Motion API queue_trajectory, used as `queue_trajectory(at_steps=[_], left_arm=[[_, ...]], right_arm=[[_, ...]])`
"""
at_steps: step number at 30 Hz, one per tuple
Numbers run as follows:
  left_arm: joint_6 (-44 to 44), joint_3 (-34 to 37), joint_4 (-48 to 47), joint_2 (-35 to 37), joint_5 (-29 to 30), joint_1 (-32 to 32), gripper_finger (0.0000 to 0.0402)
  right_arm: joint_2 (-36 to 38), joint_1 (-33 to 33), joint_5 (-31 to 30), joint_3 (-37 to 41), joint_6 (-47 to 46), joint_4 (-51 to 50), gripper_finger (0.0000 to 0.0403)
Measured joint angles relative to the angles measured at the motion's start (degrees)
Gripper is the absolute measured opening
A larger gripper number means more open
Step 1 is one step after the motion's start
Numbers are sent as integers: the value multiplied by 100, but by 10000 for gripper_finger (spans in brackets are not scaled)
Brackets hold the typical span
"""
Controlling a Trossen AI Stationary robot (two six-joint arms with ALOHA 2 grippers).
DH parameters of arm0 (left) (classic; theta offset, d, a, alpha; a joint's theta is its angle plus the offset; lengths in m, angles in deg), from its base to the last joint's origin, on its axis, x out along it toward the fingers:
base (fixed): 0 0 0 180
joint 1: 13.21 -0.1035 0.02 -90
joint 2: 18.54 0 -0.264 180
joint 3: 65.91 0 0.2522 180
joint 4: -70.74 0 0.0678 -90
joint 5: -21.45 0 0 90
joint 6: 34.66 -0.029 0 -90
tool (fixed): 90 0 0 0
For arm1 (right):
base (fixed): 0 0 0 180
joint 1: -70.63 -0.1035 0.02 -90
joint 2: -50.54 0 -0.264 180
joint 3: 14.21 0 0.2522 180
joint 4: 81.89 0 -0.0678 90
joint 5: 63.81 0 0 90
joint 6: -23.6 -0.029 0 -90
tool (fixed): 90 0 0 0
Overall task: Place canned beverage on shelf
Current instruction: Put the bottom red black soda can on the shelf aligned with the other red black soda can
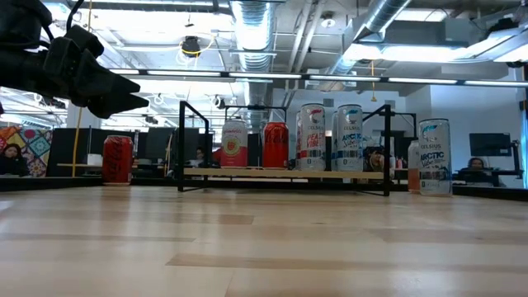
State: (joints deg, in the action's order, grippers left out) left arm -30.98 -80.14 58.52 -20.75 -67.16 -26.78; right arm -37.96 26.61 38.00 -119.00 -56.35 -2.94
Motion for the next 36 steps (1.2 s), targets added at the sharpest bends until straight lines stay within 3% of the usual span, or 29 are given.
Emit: queue_trajectory(at_steps=[6, 11, 24, 29, 36], left_arm=[[0, 0, 0, -2, 2, 0, 323], [0, 0, 0, -1, 0, 0, 323], [0, 0, -1, -2, 0, -1, 323], [0, 0, 0, -1, 0, -1, 323], [0, 0, -2, 0, 0, -2, 323]], right_arm=[[-332, -127, 554, 0, -764, -144, 62], [-629, -136, 955, 2, -1022, -145, 106], [-1226, -110, 2045, 17, -305, -234, 317], [-1214, -147, 2142, 37, -203, -257, 383], [-1214, -312, 1801, 37, -154, -207, 386]])
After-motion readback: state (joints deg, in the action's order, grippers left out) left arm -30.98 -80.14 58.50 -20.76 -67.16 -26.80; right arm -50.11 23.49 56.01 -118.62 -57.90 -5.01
